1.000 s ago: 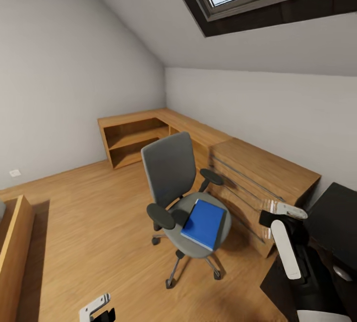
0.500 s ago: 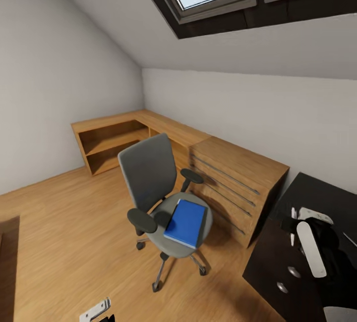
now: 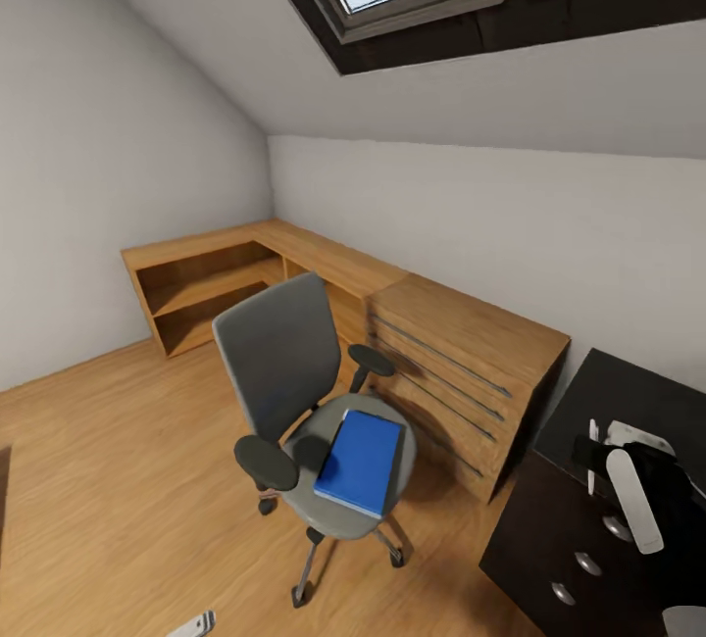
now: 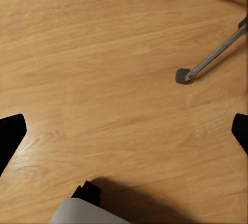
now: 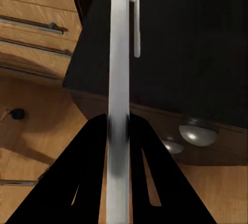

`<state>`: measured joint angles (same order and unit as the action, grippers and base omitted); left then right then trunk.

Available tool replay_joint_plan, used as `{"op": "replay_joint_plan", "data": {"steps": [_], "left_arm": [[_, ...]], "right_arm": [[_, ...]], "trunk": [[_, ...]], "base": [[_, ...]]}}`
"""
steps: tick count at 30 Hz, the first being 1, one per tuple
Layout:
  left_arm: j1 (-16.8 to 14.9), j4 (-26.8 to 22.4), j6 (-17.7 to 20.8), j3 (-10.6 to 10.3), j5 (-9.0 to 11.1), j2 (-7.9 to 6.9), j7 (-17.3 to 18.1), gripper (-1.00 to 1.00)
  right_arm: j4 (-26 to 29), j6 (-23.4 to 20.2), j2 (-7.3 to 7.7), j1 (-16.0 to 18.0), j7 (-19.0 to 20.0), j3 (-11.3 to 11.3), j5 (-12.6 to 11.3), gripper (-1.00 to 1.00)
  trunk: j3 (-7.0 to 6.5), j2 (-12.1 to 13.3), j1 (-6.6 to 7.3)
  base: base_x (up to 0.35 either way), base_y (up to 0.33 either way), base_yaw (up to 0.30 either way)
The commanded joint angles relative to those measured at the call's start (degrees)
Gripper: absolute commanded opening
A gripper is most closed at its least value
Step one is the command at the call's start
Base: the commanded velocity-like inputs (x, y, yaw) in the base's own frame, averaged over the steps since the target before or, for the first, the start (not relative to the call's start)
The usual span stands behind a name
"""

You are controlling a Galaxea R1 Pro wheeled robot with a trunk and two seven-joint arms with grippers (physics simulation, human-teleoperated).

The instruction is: In the bedroom, organize the workspace by keeping the computer under the desk, ensuring the monitor is on the desk, placing the keyboard on the desk next to the monitor, placing the mouse on the desk next to the keyboard, moving the folder from the swivel chair onto the desk next to the mouse, stacking the notebook on top of the folder with the pen on top of the notebook, and positioning the swivel chair next to the desk.

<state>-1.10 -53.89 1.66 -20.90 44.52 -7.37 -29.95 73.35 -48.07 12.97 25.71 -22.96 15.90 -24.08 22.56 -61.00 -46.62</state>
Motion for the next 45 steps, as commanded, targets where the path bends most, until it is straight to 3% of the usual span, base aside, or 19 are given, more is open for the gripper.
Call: {"op": "replay_joint_plan", "data": {"steps": [1, 8, 15, 16, 19, 31, 34, 41, 45], "left_arm": [[-0.1, 0.1, -0.3, -0.4, 0.2, -0.09, -0.5, 1.00], [-0.1, 0.5, -1.1, -0.7, 0.2, -0.04, -0.5, 1.00], [-0.1, 0.6, -1.2, -0.7, 0.3, -0.10, -0.5, 1.00], [0.0, 0.6, -1.1, -0.6, 0.3, -0.10, -0.5, 1.00], [0.0, 0.6, -1.1, -0.6, 0.3, -0.10, -0.5, 1.00], [-0.1, 0.6, -1.2, -0.5, 0.4, -0.17, -0.5, 1.00], [-0.1, 0.5, -1.2, -0.5, 0.4, -0.18, -0.5, 1.00], [-0.1, 0.5, -1.3, -0.5, 0.4, -0.19, -0.5, 1.00], [-0.1, 0.5, -1.3, -0.4, 0.4, -0.19, -0.5, 1.00]], "right_arm": [[0.0, -0.1, 0.02, 0.0, -0.3, 0.0, -0.7, -1.00], [-1.6, 1.3, 0.47, 0.0, 0.5, 0.0, -0.5, -1.00], [-8.8, 6.8, 4.82, 0.5, 0.5, -0.1, -0.5, -1.00], [-11.8, 8.5, 5.75, 1.5, 0.5, -0.1, -0.5, -1.00], [-15.0, 10.2, 6.56, 2.6, 0.5, -0.1, -0.4, -1.00], [-21.0, 15.6, 7.54, 4.1, 0.5, -0.3, -0.3, -1.00], [-24.4, 17.0, 7.81, 5.9, 0.6, -0.3, -0.3, -1.00], [-30.0, 20.0, 8.96, 8.7, 1.0, -0.6, 0.1, -1.00], [-31.1, 20.4, 9.14, 9.1, 4.2, -0.6, 1.4, -1.00]], "trunk": [[0.07, 0.0, -0.04], [0.07, 0.0, -0.04], [0.07, 0.0, -0.04], [0.07, 0.0, -0.04], [0.07, 0.0, -0.04], [0.07, 0.0, -0.04], [0.07, 0.0, -0.04], [1.33, -2.8, -1.58], [2.04, -4.5, -2.45]], "base": [[0.326, 0.000, 0.000], [0.327, 0.000, 0.000], [0.263, -0.069, 0.000], [0.044, -0.026, 0.000], [0.021, -0.012, 0.000], [0.002, -0.001, 0.000], [0.000, 0.000, 0.000], [0.000, 0.000, 0.000], [0.000, 0.000, 0.000]]}}
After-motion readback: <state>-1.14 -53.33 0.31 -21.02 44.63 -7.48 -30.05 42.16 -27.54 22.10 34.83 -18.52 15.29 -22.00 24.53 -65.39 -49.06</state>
